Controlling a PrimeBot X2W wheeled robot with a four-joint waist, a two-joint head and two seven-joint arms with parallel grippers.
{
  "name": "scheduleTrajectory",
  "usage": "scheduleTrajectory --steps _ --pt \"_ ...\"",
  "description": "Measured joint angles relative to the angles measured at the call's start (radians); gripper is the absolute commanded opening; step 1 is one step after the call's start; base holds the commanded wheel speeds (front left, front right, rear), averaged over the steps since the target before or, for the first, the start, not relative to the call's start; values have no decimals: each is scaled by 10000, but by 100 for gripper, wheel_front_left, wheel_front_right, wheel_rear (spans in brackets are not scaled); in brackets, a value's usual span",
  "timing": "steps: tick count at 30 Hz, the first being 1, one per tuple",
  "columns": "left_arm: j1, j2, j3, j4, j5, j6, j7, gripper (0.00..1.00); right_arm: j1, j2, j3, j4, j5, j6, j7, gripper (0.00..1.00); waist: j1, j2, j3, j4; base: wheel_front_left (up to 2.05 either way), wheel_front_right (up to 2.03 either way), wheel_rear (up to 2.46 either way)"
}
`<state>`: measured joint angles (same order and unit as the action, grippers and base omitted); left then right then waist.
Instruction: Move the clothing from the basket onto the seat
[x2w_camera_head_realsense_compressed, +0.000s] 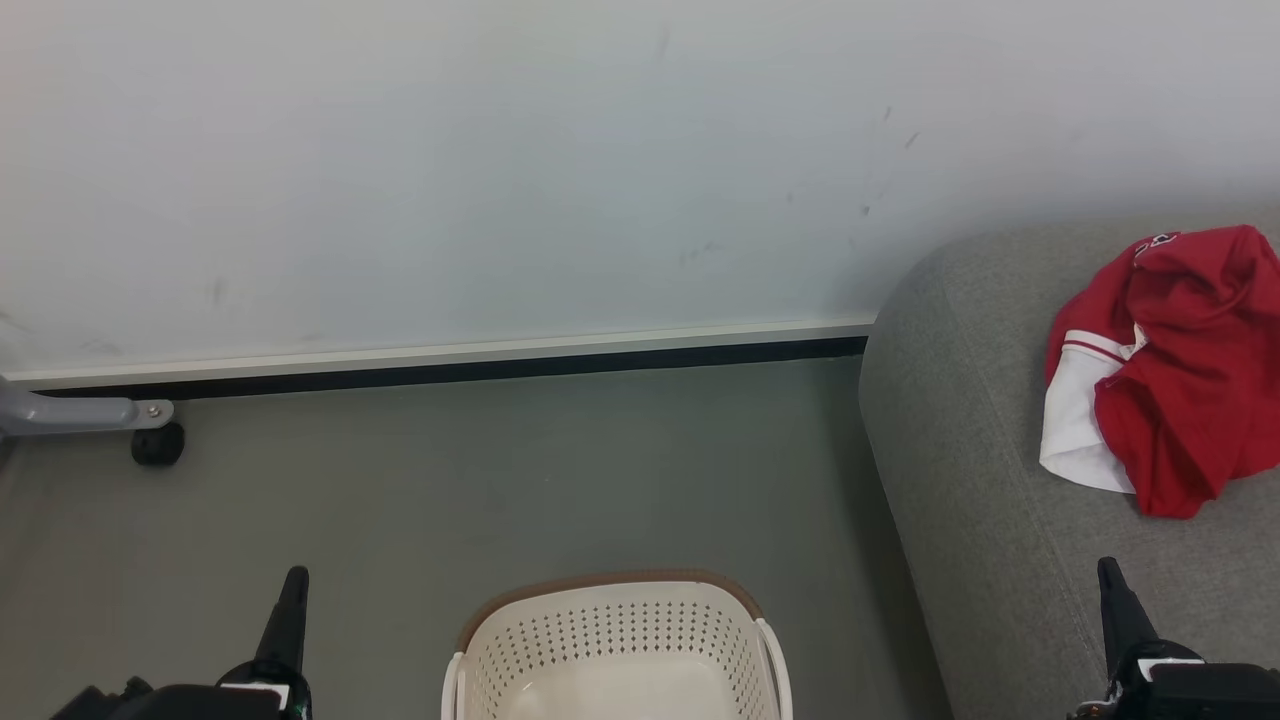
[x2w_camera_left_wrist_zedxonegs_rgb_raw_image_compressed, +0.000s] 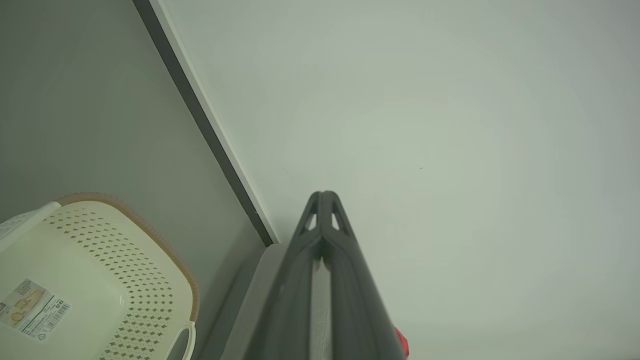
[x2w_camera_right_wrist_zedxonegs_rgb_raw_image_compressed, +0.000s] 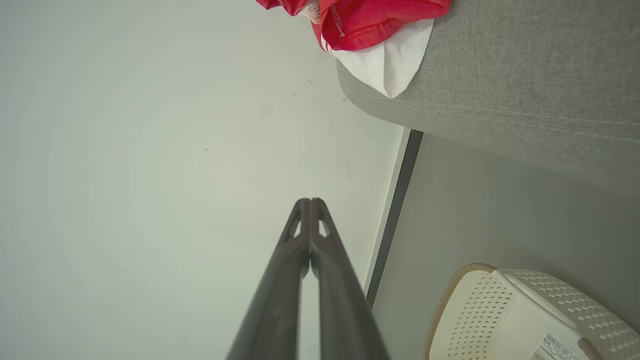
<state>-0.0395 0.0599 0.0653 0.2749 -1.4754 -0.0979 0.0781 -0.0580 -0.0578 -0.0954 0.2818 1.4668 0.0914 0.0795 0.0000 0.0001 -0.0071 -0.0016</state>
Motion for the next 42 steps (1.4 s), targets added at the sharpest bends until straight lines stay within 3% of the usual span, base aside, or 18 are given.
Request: scheduleTrajectory --steps 11,42 --pt "-358 -155 247 173 -1104 -184 349 0 -226 123 -368 167 1264 261 318 0 0 0 89 15 0 0 0" --pt "-402 -171 261 197 -1250 -253 349 0 -333 138 -383 171 1289 290 339 0 0 0 89 15 0 0 0"
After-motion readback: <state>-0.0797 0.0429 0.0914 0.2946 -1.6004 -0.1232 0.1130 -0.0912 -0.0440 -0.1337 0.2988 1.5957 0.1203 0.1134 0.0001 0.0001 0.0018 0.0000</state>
